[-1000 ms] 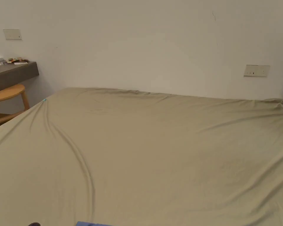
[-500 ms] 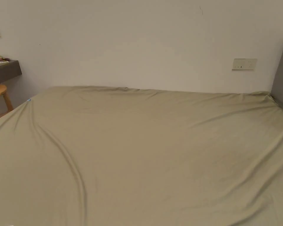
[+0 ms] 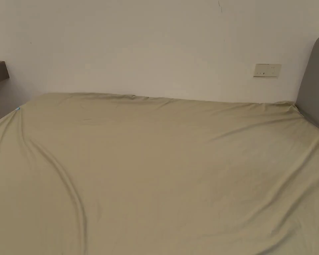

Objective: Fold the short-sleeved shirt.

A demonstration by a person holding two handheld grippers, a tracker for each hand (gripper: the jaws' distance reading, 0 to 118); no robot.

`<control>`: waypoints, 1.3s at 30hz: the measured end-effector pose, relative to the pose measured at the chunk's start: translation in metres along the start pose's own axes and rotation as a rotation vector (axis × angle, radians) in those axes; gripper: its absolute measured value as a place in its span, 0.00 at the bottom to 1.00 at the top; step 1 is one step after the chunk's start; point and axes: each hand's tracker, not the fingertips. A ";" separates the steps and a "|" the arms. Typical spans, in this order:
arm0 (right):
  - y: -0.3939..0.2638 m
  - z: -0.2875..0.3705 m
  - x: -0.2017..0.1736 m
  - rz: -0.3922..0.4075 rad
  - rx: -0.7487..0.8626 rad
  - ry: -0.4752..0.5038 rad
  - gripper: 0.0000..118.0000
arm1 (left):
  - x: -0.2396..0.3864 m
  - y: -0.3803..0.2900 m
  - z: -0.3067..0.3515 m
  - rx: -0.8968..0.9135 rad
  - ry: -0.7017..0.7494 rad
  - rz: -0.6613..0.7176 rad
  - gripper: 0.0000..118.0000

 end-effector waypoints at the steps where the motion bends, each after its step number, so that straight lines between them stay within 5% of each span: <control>1: 0.000 0.001 0.000 0.000 0.003 0.002 0.02 | 0.009 -0.002 -0.005 -0.001 -0.010 0.025 0.81; 3: 0.001 0.002 -0.001 0.003 0.010 0.011 0.02 | 0.015 -0.006 -0.009 0.009 -0.008 0.059 0.09; 11: -0.005 0.004 0.003 -0.026 -0.003 0.011 0.02 | -0.008 -0.003 0.027 0.176 0.091 0.062 0.09; 14: -0.005 0.004 0.005 -0.023 -0.008 0.014 0.02 | 0.007 -0.002 0.053 0.246 0.107 -0.061 0.08; 17: -0.004 0.005 0.008 -0.027 -0.005 0.018 0.02 | 0.017 0.002 0.088 0.377 0.020 -0.007 0.08; 21: -0.005 0.006 0.012 -0.046 0.009 0.019 0.02 | 0.027 0.008 0.112 0.256 0.121 -0.053 0.08; 29: -0.010 0.008 0.014 -0.099 0.012 0.039 0.02 | 0.108 0.000 0.075 0.211 0.184 -0.160 0.08; 34: -0.008 0.014 0.020 -0.105 0.012 0.045 0.02 | 0.172 0.003 0.030 0.151 0.042 -0.198 0.08; 39: -0.009 0.023 0.027 -0.129 0.021 0.032 0.02 | 0.193 -0.005 -0.045 0.065 0.051 -0.187 0.08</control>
